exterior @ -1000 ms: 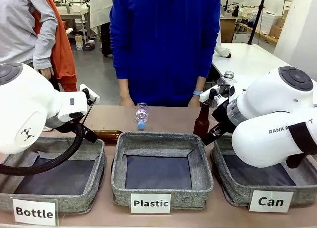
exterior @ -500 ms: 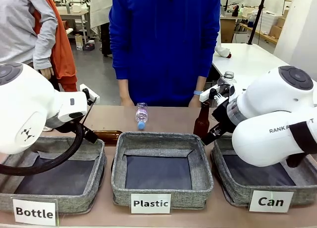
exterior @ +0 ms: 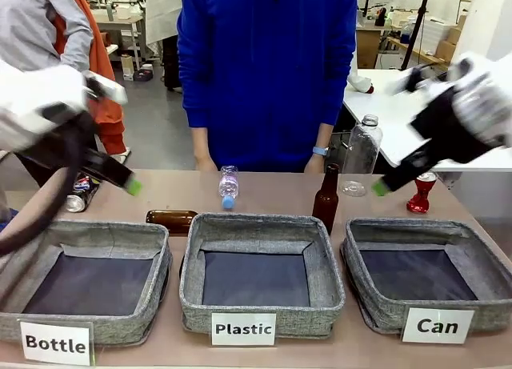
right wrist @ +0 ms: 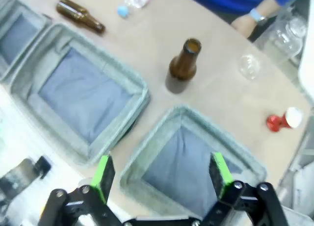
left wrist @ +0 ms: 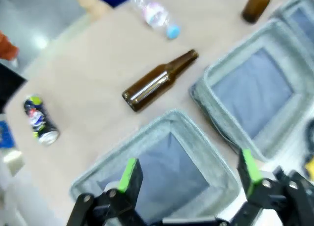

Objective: Sort the can waste into the basket.
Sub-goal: Pick up the can waste from the table and place it in the right Fabric basket.

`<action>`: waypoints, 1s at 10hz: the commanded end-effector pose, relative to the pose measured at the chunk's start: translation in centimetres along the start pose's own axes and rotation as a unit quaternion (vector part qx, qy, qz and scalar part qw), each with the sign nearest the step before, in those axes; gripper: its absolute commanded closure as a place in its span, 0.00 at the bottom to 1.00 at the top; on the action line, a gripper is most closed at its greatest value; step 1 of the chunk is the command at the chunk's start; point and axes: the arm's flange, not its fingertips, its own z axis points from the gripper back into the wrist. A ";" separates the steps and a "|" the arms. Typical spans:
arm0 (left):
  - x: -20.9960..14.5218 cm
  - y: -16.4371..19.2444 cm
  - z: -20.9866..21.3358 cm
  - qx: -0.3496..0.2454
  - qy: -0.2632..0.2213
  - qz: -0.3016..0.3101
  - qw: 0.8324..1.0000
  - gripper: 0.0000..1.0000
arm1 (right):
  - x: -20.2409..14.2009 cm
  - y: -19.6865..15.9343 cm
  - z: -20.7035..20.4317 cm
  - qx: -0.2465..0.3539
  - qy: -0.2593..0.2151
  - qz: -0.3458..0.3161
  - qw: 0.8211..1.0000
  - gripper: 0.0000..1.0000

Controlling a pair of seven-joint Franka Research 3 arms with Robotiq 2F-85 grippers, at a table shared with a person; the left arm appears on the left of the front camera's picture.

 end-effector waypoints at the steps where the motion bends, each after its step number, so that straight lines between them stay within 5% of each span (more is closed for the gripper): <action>1: -5.6 5.3 5.8 -0.043 -0.022 0.033 0.998 0.00 | -4.7 -4.2 4.2 0.082 -0.019 -0.023 0.996 0.00; 2: -8.0 9.2 8.1 -0.113 -0.050 0.063 0.990 0.00 | -7.8 -7.4 5.6 0.127 -0.056 -0.089 0.986 0.00; 5: -18.8 20.7 11.4 -0.236 -0.207 0.253 0.915 0.00 | -18.5 -17.6 6.4 0.241 -0.177 -0.283 0.911 0.00; 7: -23.7 24.1 10.4 -0.272 -0.252 0.313 0.874 0.00 | -23.8 -24.0 4.0 0.309 -0.200 -0.384 0.847 0.00; 9: -25.0 25.8 7.5 -0.300 -0.267 0.349 0.846 0.00 | -28.0 -28.0 1.9 0.355 -0.255 -0.458 0.774 0.00; 10: -24.2 26.4 7.1 -0.299 -0.263 0.358 0.845 0.00 | -28.9 -28.1 1.3 0.349 -0.263 -0.474 0.765 0.00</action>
